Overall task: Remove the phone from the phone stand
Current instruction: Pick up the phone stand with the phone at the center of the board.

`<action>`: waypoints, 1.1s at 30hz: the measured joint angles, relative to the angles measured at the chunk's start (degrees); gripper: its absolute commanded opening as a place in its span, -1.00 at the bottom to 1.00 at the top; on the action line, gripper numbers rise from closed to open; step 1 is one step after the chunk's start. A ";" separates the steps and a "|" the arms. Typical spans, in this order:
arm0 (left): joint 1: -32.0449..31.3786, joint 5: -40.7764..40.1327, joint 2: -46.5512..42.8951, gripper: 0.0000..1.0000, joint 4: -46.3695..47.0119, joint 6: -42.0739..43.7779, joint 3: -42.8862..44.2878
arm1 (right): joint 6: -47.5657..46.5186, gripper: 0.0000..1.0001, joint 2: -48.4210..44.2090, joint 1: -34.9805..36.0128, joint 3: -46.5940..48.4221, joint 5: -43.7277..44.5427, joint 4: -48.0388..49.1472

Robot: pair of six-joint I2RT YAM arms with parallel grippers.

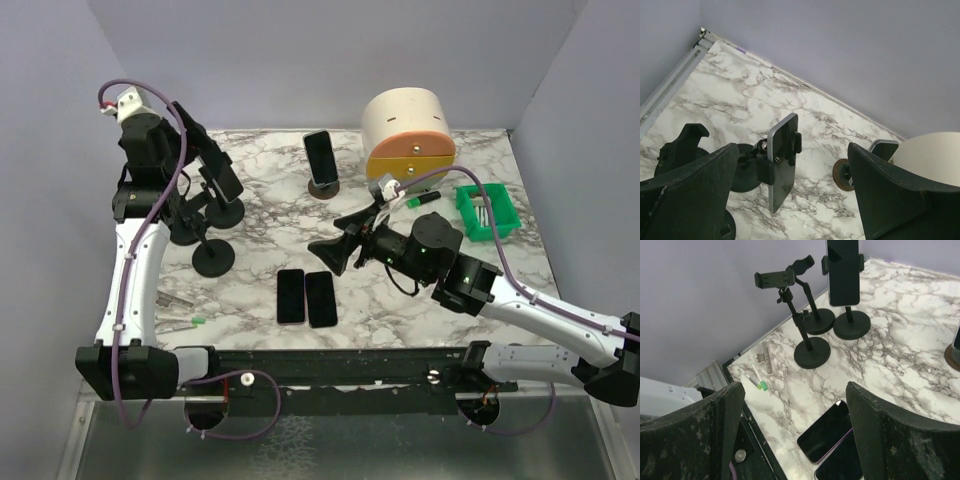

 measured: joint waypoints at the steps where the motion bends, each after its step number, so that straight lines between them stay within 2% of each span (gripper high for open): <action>1: 2.43 2.51 0.81 0.79 -0.11 -1.86 -0.42 | 0.31 0.72 -0.26 0.00 -0.46 -0.46 0.00; 4: 7.08 8.33 3.43 0.74 -0.09 -5.20 -0.81 | 1.55 0.72 -1.62 0.00 -2.40 -2.08 0.13; 11: 9.25 16.37 7.65 0.65 2.14 -8.13 -1.14 | 3.91 0.72 -5.07 0.00 -6.47 -3.63 0.20; 20: 9.86 20.33 9.99 0.50 5.25 -7.30 -1.46 | 4.74 0.71 -7.26 0.00 -6.88 -3.63 0.15; 26: 10.54 21.33 10.75 0.47 6.82 -7.02 -5.49 | 4.74 0.71 -6.88 0.00 -6.88 -3.48 0.04; 33: 10.82 22.60 12.20 0.33 7.69 -7.08 -6.67 | 4.70 0.71 -6.86 0.00 -6.91 -2.91 0.02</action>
